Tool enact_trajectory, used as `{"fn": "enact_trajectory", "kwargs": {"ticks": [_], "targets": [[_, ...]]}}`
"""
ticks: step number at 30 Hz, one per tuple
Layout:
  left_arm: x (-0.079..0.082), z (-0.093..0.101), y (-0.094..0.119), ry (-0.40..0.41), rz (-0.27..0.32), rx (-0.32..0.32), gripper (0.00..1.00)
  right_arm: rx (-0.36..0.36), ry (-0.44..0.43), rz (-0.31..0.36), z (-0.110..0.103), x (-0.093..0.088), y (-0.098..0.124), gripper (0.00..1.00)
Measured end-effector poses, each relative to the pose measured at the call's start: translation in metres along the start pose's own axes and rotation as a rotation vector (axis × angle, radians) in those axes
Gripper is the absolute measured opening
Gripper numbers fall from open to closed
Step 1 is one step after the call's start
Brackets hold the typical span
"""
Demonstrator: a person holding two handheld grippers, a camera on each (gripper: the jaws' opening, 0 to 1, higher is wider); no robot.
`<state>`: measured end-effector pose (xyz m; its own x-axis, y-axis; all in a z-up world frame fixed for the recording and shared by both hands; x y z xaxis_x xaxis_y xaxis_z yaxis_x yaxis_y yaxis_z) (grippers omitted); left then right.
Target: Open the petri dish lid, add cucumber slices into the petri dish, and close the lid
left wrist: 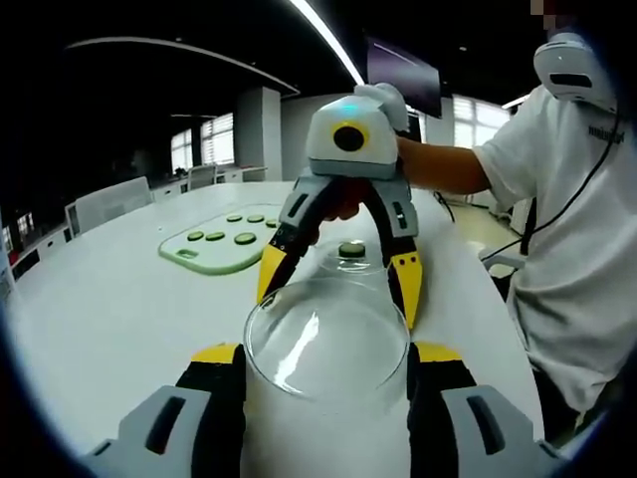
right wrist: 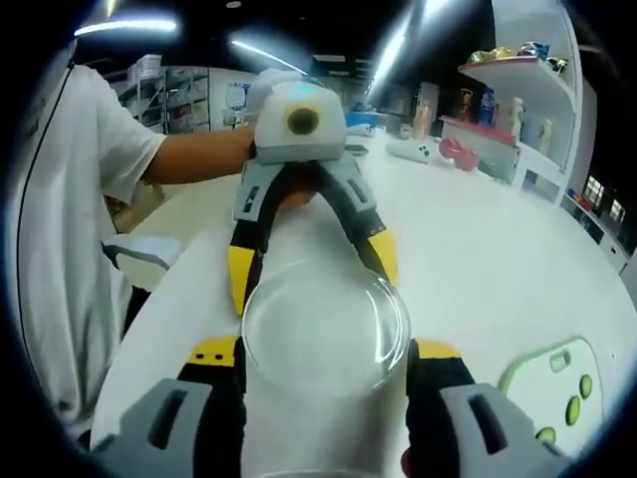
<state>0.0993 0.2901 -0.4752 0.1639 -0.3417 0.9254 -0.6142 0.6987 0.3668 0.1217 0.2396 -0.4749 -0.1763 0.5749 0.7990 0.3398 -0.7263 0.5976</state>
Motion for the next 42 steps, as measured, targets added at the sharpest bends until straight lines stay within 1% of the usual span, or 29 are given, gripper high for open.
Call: {"fn": "enact_trajectory", "kwargs": {"ticks": [9,21,32,42], "targets": [[0.001,0.000,0.001,0.006,0.004,-0.005,0.65,0.003,-0.007,0.004,-0.001,0.001,0.000,0.64],[0.009,0.001,0.001,-0.006,0.020,-0.004,0.65,-0.011,0.000,-0.002,0.001,0.004,0.007,0.63],[0.024,0.002,-0.006,-0.027,0.040,-0.014,0.65,-0.039,0.007,-0.013,-0.001,0.006,0.025,0.63],[0.038,0.008,-0.018,-0.043,0.056,-0.039,0.65,-0.070,-0.003,-0.018,-0.006,0.001,0.044,0.64]]}}
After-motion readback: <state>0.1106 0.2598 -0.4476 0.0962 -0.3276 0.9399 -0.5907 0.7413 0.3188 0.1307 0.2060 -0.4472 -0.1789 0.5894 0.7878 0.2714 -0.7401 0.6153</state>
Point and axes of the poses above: the point that each gripper's makers call its tool centre point, and the gripper's own axes: y roughly backward along the fingers, z roughly to its right, x roughly out of its top, the point moved 3 cm from there along y, roughly backward along the fingers, and after that the axes turned 14 degrees about x, right-handed, at the moved point
